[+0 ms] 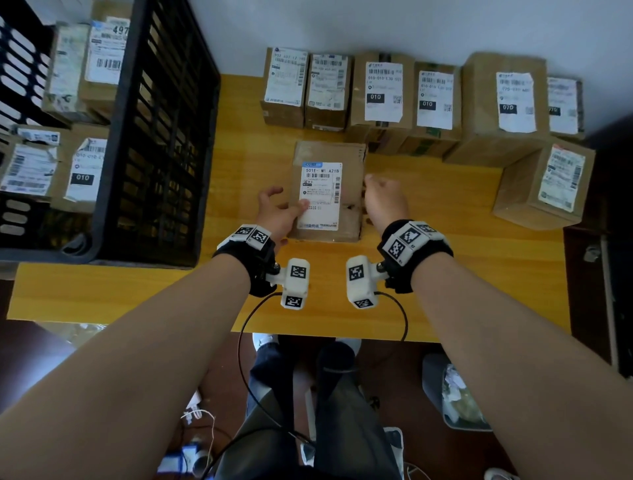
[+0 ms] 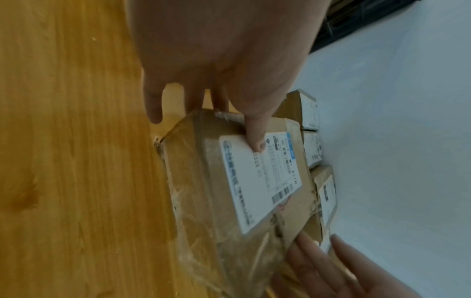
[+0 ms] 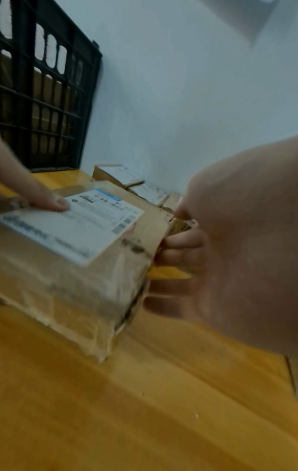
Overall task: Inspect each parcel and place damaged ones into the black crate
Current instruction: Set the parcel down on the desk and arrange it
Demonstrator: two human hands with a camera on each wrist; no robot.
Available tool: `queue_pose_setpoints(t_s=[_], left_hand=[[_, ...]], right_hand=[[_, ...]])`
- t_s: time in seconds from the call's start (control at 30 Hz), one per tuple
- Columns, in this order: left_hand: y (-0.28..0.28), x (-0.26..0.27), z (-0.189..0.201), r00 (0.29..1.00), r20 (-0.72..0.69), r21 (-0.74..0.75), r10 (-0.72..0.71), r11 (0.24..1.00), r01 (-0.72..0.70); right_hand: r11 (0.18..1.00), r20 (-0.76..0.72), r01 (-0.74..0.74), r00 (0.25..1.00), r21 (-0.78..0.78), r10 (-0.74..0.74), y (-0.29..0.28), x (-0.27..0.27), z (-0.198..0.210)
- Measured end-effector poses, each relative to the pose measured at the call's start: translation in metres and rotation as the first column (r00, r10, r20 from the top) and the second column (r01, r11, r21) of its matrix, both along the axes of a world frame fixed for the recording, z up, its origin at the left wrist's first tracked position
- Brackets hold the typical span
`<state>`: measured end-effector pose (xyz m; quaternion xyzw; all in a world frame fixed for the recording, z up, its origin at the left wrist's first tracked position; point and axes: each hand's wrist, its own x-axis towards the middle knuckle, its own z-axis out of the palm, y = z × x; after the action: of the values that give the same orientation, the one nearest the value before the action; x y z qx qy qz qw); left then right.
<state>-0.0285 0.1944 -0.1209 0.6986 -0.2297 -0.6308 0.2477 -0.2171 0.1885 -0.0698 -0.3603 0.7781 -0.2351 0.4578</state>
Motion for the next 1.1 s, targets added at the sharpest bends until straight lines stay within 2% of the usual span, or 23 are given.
queue_pose_setpoints(t_s=[0.07, 0.13, 0.2, 0.33, 0.47, 0.53, 0.57, 0.6, 0.67, 0.9, 1.0, 1.1], left_hand=[[-0.005, -0.007, 0.001, 1.0, -0.007, -0.039, -0.011, 0.999, 0.011], [-0.009, -0.014, -0.001, 0.999, -0.008, -0.04, -0.046, 0.998, 0.046], [-0.011, -0.018, -0.003, 0.999, 0.003, -0.043, -0.053, 0.998, 0.053], [-0.016, -0.006, 0.004, 0.999, -0.009, -0.066, -0.05, 0.997, 0.049], [-0.02, 0.005, 0.017, 0.994, -0.075, -0.046, -0.077, 0.996, 0.073], [-0.022, 0.004, 0.021, 0.993, -0.054, -0.069, -0.1, 0.993, 0.097], [-0.023, 0.003, 0.021, 0.994, -0.034, -0.08, -0.108, 0.991, 0.105], [-0.024, 0.003, 0.021, 0.994, -0.022, -0.079, -0.108, 0.991, 0.106], [-0.025, 0.005, 0.019, 0.995, -0.022, -0.047, -0.1, 0.994, 0.099], [-0.029, 0.013, 0.016, 0.994, -0.036, -0.004, -0.102, 0.995, 0.102], [-0.028, 0.011, 0.016, 0.995, -0.035, -0.009, -0.098, 0.995, 0.097], [-0.028, 0.011, 0.017, 0.995, -0.031, -0.009, -0.094, 0.996, 0.094]], right_hand=[[0.994, -0.041, 0.066, 0.997, -0.09, -0.07, 0.001, -0.004, 0.012], [0.986, -0.052, 0.049, 0.997, -0.16, -0.058, 0.001, -0.008, 0.023], [0.979, -0.041, -0.044, 0.999, -0.2, 0.036, 0.002, -0.008, 0.029], [0.946, -0.025, -0.275, 0.961, -0.172, 0.275, -0.002, -0.001, 0.031], [0.872, -0.16, -0.468, 0.881, -0.144, 0.446, -0.014, 0.007, 0.031], [0.811, -0.286, -0.583, 0.788, -0.056, 0.546, -0.018, 0.013, 0.029], [0.77, -0.355, -0.636, 0.711, 0.042, 0.607, -0.02, 0.017, 0.027], [0.738, -0.406, -0.658, 0.639, 0.152, 0.653, -0.023, 0.021, 0.026], [0.694, -0.44, -0.655, 0.551, 0.298, 0.709, -0.029, 0.026, 0.025], [0.574, -0.429, -0.69, 0.399, 0.442, 0.81, -0.04, 0.037, 0.029], [0.571, -0.446, -0.691, 0.382, 0.443, 0.809, -0.041, 0.039, 0.028], [0.583, -0.44, -0.702, 0.407, 0.41, 0.8, -0.04, 0.037, 0.028]])
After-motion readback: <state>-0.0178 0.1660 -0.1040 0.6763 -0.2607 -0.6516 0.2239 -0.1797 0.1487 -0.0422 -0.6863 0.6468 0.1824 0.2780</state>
